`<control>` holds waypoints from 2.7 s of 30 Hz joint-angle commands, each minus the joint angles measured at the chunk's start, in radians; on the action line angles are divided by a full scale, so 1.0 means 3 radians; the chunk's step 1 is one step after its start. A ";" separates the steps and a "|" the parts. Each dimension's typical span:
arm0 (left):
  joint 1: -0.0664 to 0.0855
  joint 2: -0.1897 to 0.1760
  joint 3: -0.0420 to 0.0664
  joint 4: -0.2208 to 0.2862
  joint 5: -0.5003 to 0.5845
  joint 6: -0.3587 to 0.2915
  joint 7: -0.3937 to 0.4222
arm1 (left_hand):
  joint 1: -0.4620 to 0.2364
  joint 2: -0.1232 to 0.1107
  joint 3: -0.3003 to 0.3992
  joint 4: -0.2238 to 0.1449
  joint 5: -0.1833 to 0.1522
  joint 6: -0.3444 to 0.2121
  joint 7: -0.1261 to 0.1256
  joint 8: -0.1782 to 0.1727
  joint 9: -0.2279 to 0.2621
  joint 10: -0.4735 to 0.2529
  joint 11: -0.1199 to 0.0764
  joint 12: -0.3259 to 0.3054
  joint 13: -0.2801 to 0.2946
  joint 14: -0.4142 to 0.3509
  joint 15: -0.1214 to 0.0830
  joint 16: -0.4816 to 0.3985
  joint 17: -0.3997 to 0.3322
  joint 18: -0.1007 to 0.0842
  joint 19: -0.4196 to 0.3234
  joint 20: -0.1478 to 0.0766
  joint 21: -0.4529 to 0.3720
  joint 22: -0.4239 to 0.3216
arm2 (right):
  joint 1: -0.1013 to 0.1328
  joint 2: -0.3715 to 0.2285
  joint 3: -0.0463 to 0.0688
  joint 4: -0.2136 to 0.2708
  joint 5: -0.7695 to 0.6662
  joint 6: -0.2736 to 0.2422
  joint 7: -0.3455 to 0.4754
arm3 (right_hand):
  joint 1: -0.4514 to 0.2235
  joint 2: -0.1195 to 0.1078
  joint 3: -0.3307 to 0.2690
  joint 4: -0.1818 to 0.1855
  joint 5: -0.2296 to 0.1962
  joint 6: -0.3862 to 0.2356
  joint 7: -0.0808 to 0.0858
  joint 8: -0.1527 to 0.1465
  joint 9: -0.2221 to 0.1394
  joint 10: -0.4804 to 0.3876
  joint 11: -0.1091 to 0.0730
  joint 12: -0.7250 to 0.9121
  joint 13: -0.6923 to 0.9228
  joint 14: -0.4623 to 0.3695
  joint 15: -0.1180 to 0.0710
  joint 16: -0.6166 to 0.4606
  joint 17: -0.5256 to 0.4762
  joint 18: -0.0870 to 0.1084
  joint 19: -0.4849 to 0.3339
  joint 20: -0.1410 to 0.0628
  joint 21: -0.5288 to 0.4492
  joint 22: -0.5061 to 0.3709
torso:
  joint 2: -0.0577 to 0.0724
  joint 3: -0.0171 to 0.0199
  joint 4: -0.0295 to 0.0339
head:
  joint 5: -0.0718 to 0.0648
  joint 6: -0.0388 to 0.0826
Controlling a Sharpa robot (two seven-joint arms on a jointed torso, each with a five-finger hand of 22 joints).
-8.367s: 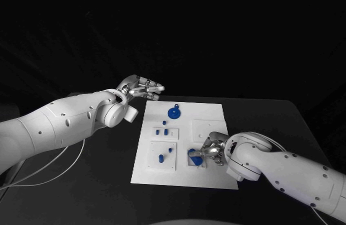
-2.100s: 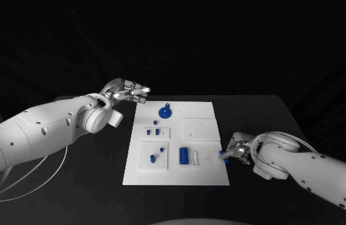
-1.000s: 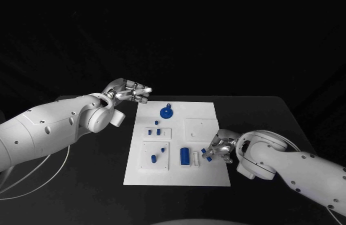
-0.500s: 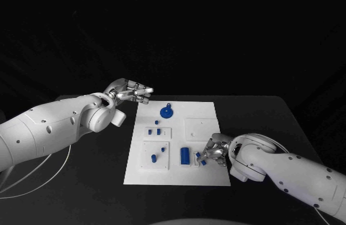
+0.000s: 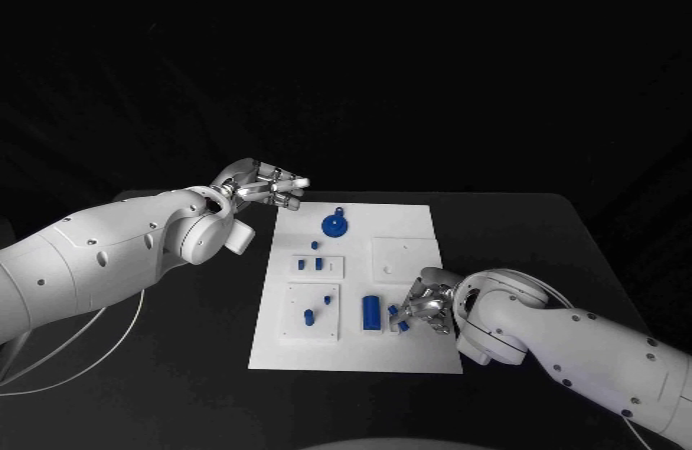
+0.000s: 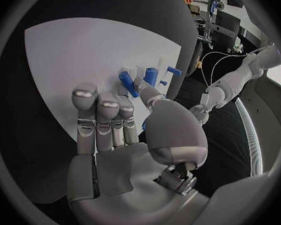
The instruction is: Assemble the parts on the task board
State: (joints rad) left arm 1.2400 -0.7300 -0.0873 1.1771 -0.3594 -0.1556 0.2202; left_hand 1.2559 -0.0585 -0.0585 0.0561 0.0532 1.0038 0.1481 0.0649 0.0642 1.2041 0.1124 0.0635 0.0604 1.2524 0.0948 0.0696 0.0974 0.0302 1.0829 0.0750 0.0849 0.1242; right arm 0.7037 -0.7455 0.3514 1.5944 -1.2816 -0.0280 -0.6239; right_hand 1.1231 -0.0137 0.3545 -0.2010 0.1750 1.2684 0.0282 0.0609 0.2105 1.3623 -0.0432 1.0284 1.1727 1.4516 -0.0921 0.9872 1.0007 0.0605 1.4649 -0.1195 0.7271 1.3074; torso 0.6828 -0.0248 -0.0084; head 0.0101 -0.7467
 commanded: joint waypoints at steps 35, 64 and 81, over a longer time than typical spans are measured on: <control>0.0001 0.0004 0.0001 -0.0005 -0.0029 0.0087 -0.0056 | -0.0006 0.0035 -0.0013 0.0008 -0.0001 -0.0038 0.0002 0.0001 0.0005 -0.0037 0.0000 -0.0006 0.0004 -0.0022 -0.0007 -0.0011 0.0007 -0.0006 -0.0015 0.0005 0.0018 -0.0006 | -0.0002 0.0013 -0.0005 -0.0005 0.0056 0.0106 0.0034 | -0.0090 -0.0238 -0.0355 0.0738 -0.0030 0.0070 -0.0041 0.0010 -0.0152 0.0053 -0.0047 -0.0003 0.0019 0.0010 -0.0026 0.0010 0.0013 -0.0068 0.0188 -0.0012 0.0006 0.0250 | 0.0001 0.0001 -0.0003 | 0.0031 -0.0021; -0.0001 0.0003 0.0000 -0.0021 -0.0042 0.0094 -0.0073 | 0.0006 0.0019 0.0003 0.0026 0.0001 -0.0043 0.0004 0.0002 0.0005 -0.0043 0.0001 -0.0006 0.0004 -0.0028 -0.0005 -0.0011 0.0008 -0.0004 -0.0018 0.0008 0.0020 -0.0009 | -0.0003 -0.0090 -0.0005 0.0138 0.0047 0.0096 0.0068 | 0.0008 -0.0176 -0.0393 0.0499 0.0000 0.0076 -0.0049 0.0009 -0.0163 0.0057 -0.0053 -0.0008 0.0022 0.0010 -0.0031 -0.0006 0.0006 -0.0069 0.0188 -0.0016 -0.0006 0.0242 | 0.0000 0.0000 -0.0004 | 0.0037 -0.0023; -0.0002 0.0025 0.0001 -0.0041 0.0283 -0.0174 0.0218 | 0.0054 0.0125 -0.0007 -0.0107 0.0016 0.0000 -0.0008 0.0004 0.0005 -0.0044 -0.0002 -0.0006 0.0004 -0.0031 -0.0005 -0.0012 0.0010 -0.0008 -0.0025 0.0008 0.0016 -0.0014 | 0.0106 -0.0263 0.0153 -0.0152 0.0790 -0.0343 0.1132 | 0.0066 -0.0287 -0.0633 0.0786 0.0106 -0.0266 0.0085 0.0013 -0.0211 -0.0254 0.0032 -0.0582 -0.0415 -0.0132 -0.0003 -0.0467 -0.0307 0.0028 0.0068 0.0013 -0.0858 -0.0023 | -0.0028 -0.0003 -0.0021 | -0.0033 0.0151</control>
State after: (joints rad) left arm 1.2389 -0.7259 -0.0878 1.1657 -0.3389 -0.1656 0.2272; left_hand 1.2723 -0.0276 -0.0608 0.0270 0.0531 0.9967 0.1481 0.0649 0.0648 1.1980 0.1134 0.0635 0.0602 1.2487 0.0911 0.0696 0.0998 0.0303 1.0825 0.0754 0.0848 0.1211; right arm 0.7267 -0.8245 0.3939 1.5632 -1.1809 -0.0715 -0.4753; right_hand 1.1380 -0.0994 0.1681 0.0340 0.2016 1.1932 0.0526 0.0688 0.1484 1.2953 -0.0346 0.8701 1.0589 1.4193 -0.0927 0.8608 0.9180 0.0597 1.4649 -0.1196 0.4973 1.2951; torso 0.6790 -0.0247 -0.0123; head 0.0041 -0.7144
